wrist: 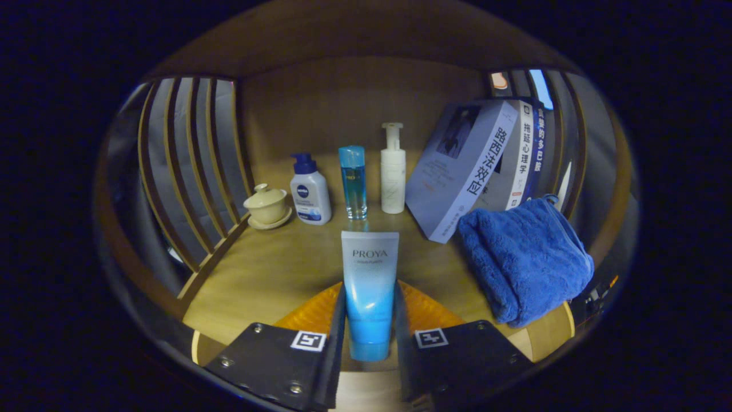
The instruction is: Pull open the drawer, take out the items inside it, and place them on the countertop above the cabinet.
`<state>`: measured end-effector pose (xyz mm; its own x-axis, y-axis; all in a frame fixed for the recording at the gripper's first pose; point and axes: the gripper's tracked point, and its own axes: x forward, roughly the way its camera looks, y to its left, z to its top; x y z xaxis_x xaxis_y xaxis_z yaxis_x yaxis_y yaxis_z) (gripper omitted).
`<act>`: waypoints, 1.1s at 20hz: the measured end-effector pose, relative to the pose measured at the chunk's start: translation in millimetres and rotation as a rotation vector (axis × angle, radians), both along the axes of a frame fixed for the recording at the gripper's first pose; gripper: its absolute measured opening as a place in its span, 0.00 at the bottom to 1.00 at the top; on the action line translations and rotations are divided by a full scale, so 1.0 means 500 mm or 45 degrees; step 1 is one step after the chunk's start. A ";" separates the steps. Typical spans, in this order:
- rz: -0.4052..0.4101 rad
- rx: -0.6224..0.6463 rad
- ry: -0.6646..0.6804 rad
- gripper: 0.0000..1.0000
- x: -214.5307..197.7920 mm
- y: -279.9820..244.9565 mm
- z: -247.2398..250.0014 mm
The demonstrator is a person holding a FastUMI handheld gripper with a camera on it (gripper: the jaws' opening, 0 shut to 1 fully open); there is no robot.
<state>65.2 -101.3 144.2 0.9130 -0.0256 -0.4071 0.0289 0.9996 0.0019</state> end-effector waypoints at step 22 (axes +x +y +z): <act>0.103 0.139 -0.101 1.00 -0.407 0.016 0.071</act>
<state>-138.2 -93.3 179.6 0.9396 0.0902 -0.3301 -0.0567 0.9923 0.1098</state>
